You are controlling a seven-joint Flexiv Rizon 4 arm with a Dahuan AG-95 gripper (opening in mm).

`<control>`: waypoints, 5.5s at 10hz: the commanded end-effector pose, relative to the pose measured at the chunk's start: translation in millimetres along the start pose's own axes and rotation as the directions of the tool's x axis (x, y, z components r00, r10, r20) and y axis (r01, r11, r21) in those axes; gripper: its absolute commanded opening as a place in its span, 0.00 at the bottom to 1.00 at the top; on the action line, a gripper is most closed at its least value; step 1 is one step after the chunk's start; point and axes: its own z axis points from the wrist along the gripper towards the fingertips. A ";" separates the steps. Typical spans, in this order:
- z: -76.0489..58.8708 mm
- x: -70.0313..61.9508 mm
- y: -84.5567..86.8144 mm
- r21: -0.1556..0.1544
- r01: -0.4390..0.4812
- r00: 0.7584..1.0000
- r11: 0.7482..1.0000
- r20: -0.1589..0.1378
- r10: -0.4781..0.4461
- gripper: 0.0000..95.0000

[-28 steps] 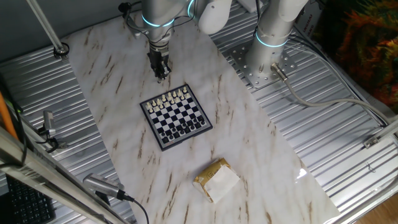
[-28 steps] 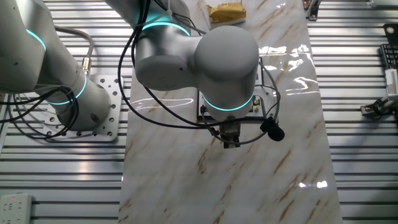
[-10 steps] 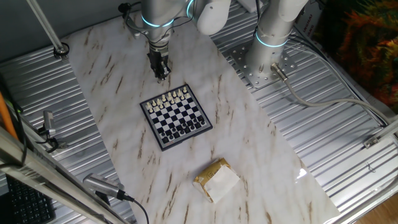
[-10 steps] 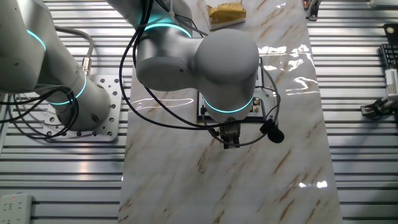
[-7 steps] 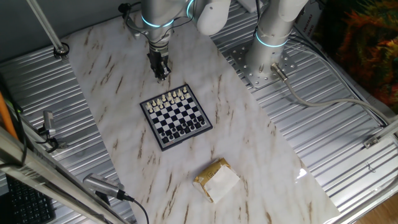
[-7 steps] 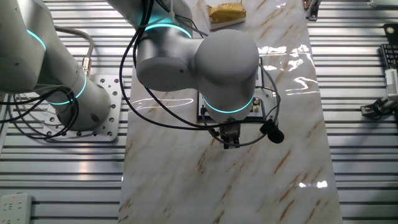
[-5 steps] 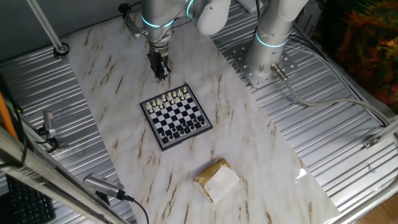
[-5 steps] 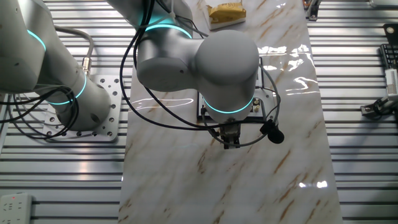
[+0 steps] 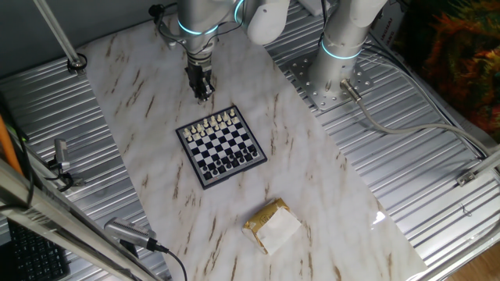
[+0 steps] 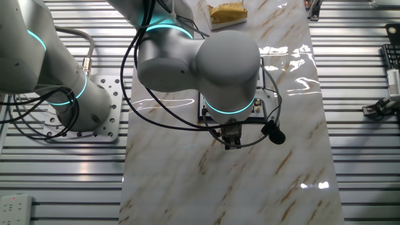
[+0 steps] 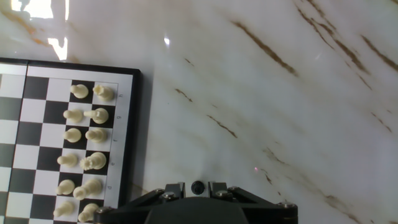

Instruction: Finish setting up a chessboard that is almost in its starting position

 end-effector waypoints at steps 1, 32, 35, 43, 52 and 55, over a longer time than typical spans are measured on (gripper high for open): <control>0.5 -0.2 0.1 0.000 0.000 1.000 1.000 0.000 0.000 0.20; 1.5 0.3 -0.3 -0.015 -0.006 1.000 1.000 0.005 0.006 0.00; 0.9 0.2 -0.4 -0.017 -0.005 1.000 1.000 0.004 0.005 0.00; -5.6 -0.3 -0.8 -0.019 -0.002 1.000 1.000 -0.002 0.001 0.00; -19.8 -1.3 0.0 -0.017 0.011 1.000 1.000 -0.007 -0.011 0.00; -27.4 -1.7 1.3 -0.014 0.017 1.000 1.000 -0.003 -0.017 0.00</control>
